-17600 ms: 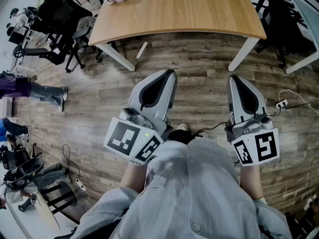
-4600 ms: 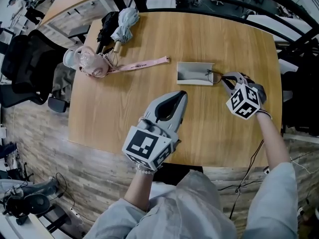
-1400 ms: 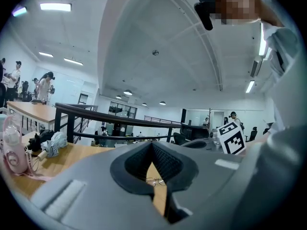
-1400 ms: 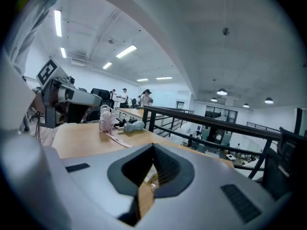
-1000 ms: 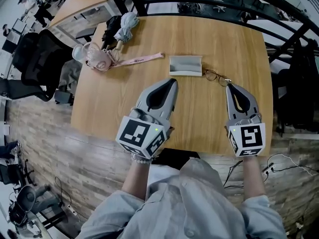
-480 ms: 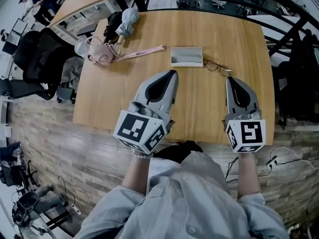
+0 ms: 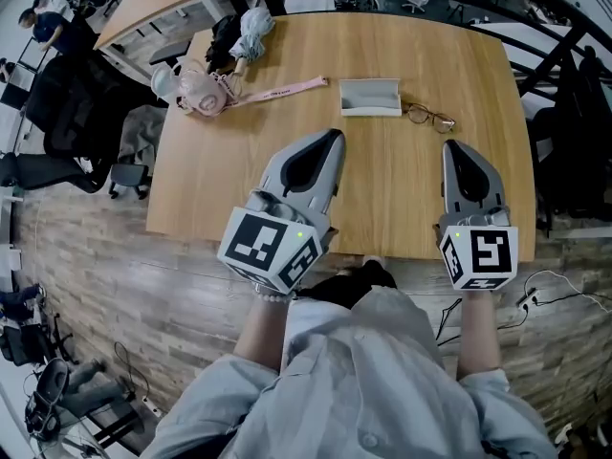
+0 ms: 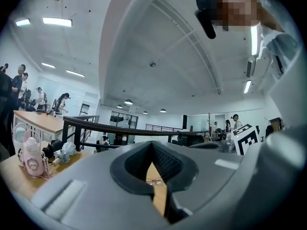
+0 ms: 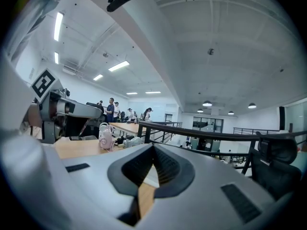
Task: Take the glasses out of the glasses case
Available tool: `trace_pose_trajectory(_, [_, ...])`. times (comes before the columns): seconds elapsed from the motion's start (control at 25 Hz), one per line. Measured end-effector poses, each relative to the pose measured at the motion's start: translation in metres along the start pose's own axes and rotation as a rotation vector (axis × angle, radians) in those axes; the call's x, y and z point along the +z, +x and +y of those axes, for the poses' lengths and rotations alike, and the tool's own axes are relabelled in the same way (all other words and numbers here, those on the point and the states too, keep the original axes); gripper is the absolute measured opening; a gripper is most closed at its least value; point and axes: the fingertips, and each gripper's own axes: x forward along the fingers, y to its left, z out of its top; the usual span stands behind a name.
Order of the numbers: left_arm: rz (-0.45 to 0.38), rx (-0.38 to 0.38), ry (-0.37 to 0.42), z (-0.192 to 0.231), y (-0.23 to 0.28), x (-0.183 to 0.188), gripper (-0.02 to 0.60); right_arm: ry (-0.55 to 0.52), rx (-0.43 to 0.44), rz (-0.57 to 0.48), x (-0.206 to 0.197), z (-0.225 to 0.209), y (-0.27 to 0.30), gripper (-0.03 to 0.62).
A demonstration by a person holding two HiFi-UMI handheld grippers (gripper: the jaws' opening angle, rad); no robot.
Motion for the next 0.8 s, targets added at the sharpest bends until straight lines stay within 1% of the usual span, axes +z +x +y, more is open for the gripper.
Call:
trace_pose_trajectory(0.2, [0.005,-0.023,-0.007,-0.005,-0.015,-0.004,0.003,-0.022,-0.014,0.005,0.004,0.016,-0.018,0.002])
trace_pose_trajectory(0.28, [0.004,-0.038,-0.004,-0.009,-0.018,-0.003,0.003,-0.024,-0.022,0.002,0.006,0.018,-0.023,0.002])
trace_pose_trajectory(0.4, [-0.004,-0.039,-0.002,-0.013,-0.021,0.0,0.003,-0.021,-0.03,-0.009,0.012,0.018,-0.03,0.002])
trace_pose_trajectory(0.52, [-0.007,-0.029,0.006,-0.018,-0.023,0.004,0.003,-0.021,-0.026,-0.025,0.018,0.016,-0.036,0.002])
trace_pose_trajectory(0.8, [-0.024,0.026,0.006,-0.024,-0.027,0.015,0.003,-0.012,0.015,-0.058,0.024,0.01,-0.041,0.002])
